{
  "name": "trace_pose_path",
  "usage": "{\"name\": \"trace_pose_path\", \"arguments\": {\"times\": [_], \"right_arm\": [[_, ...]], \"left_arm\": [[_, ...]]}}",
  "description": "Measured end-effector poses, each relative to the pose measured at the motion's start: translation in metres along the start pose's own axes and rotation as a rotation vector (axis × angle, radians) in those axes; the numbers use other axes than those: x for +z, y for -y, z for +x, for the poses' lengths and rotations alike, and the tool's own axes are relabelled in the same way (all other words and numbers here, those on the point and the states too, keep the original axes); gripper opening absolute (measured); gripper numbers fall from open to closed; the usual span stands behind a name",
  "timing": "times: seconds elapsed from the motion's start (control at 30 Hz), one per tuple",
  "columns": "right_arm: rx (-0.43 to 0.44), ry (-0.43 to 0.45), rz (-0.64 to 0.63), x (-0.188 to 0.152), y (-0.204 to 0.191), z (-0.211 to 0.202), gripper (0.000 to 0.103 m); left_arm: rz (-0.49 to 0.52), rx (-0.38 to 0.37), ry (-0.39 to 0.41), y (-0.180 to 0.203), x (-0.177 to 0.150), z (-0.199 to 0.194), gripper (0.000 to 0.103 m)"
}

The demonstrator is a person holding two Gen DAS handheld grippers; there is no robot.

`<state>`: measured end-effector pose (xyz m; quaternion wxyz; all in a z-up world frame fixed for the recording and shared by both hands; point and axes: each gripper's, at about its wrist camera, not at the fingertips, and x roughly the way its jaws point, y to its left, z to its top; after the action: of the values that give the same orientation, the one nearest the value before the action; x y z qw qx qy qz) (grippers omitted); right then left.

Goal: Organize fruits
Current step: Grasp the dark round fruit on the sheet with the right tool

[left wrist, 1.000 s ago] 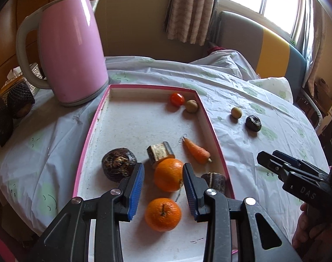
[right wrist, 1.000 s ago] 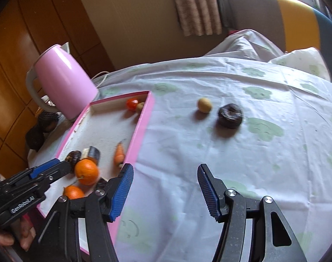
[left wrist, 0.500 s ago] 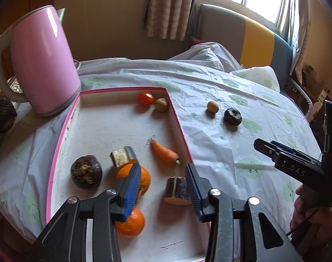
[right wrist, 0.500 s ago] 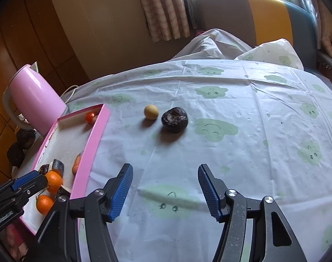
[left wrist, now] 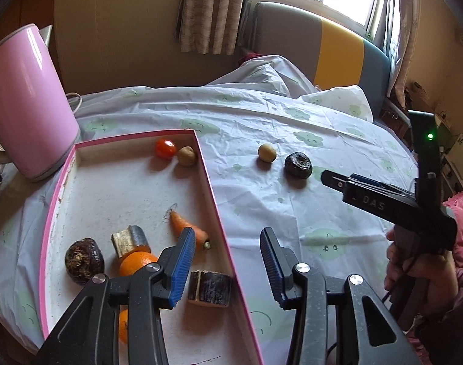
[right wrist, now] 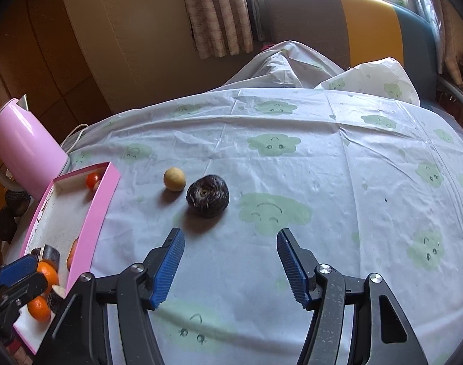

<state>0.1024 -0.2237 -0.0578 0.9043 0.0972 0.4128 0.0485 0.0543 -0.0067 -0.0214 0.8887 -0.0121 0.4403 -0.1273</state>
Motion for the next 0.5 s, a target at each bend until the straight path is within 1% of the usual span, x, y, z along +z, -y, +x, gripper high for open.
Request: {"name": "trace_pose_path", "arguments": {"times": [0.2, 0.37, 0.4, 0.43, 0.5], "right_arm": [[0.013, -0.017, -0.015, 0.017, -0.007, 0.022, 0.066], [0.010, -0.048, -0.078, 0.024, -0.026, 0.047, 0.066], [0.005, -0.050, -0.088, 0.025, -0.028, 0.050, 0.064], [0.007, -0.059, -0.097, 0.025, -0.029, 0.054, 0.053], [0.012, -0.092, -0.096, 0.023, -0.028, 0.061, 0.042]], "left_arm": [[-0.016, -0.023, -0.010, 0.001, 0.010, 0.006, 0.045], [-0.017, -0.045, -0.035, 0.005, 0.018, 0.017, 0.045], [-0.022, -0.051, -0.040, 0.006, 0.021, 0.019, 0.045], [-0.026, -0.054, -0.045, 0.007, 0.023, 0.021, 0.045], [-0.031, -0.058, -0.046, 0.008, 0.028, 0.025, 0.045]]}}
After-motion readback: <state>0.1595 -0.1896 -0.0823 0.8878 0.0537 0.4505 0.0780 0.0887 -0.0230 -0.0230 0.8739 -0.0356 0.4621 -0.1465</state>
